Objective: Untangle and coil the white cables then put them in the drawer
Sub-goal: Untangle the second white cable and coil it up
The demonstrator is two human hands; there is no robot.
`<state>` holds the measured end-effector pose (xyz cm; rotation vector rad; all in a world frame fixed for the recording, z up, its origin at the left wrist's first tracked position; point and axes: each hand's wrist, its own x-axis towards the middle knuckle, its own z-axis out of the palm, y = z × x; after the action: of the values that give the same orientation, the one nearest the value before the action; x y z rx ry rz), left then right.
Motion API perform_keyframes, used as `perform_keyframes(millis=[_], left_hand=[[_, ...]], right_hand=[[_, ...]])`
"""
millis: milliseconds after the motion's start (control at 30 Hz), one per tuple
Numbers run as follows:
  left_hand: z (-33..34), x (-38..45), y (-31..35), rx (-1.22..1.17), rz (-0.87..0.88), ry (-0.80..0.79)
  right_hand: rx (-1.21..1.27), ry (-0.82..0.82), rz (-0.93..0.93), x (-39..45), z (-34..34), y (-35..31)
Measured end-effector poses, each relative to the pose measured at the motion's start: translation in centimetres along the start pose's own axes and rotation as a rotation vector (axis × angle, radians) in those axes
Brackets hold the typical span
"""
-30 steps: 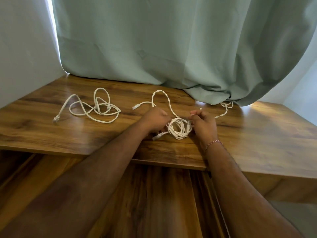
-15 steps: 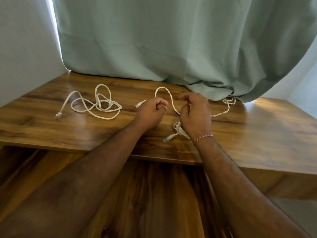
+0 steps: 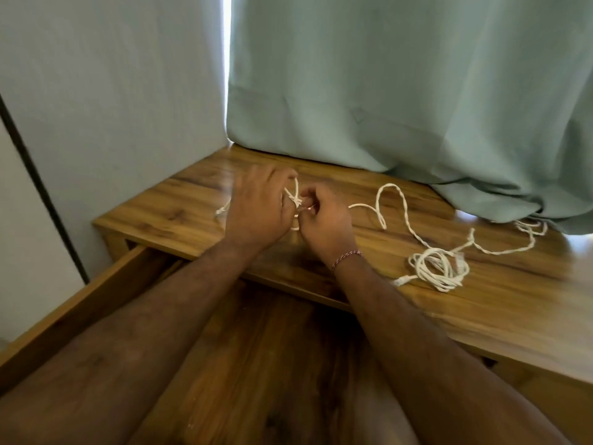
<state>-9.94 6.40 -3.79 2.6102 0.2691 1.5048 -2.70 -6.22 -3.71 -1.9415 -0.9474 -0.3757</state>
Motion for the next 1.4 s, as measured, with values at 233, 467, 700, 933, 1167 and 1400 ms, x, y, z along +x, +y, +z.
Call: perform_keyframes(millis=[233, 467, 700, 933, 1167, 1400], left_hand=[[-1.7, -0.7, -6.4, -0.168, -0.620, -0.142], [0.8, -0.3, -0.6, -0.651, -0.623, -0.096], [2.2, 2.2, 6.2, -1.411, -0.861, -0.171], [1.4, 2.2, 5.3, -1.156, -0.666, -0.459], [1.4, 0.0, 3.8, -0.417, -0.193, -0.469], [2.1, -1.2, 4.8, -0.171, 0.165, -0.260]], right_hand=[[0.301, -0.163, 0.231, 0.0, 5.0, -2.5], [0.362, -0.161, 0.288, -0.7, 2.4, -1.4], [0.589, -0.158, 0.400, -2.0, -2.2, 0.3], [0.848, -0.258, 0.532, -2.7, -5.5, 1.2], [0.924, -0.432, 0.624, -3.0, -6.7, 1.5], [1.466, -0.771, 0.486, -4.3, -6.9, 2.3]])
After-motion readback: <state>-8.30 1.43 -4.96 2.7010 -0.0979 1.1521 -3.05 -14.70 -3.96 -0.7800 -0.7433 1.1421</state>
